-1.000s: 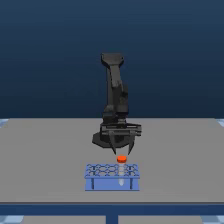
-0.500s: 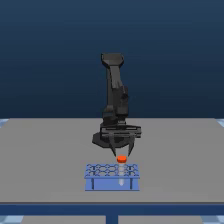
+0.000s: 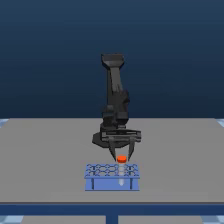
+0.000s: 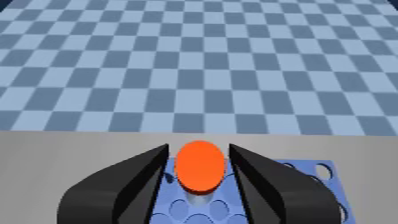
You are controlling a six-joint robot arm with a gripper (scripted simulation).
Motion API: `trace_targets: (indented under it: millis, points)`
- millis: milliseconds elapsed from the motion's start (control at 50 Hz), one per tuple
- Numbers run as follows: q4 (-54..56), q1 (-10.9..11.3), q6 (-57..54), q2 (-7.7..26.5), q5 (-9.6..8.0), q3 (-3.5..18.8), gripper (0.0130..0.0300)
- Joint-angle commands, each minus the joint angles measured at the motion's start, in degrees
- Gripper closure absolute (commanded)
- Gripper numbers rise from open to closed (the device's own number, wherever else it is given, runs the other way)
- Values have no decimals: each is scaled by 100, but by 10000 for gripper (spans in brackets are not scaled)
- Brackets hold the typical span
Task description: Pick up the centrifuge tube on the rack
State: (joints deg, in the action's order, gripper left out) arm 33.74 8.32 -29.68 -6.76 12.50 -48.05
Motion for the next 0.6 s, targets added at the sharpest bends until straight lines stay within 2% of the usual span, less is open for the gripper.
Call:
trace_targets:
  millis: [20, 260, 600]
  points:
    - [-222, 0, 310, 56, 139, -31, 130]
    - [-512, 0, 610, 157, 269, -81, 130]
    - [-563, 0, 662, 177, 295, -90, 130]
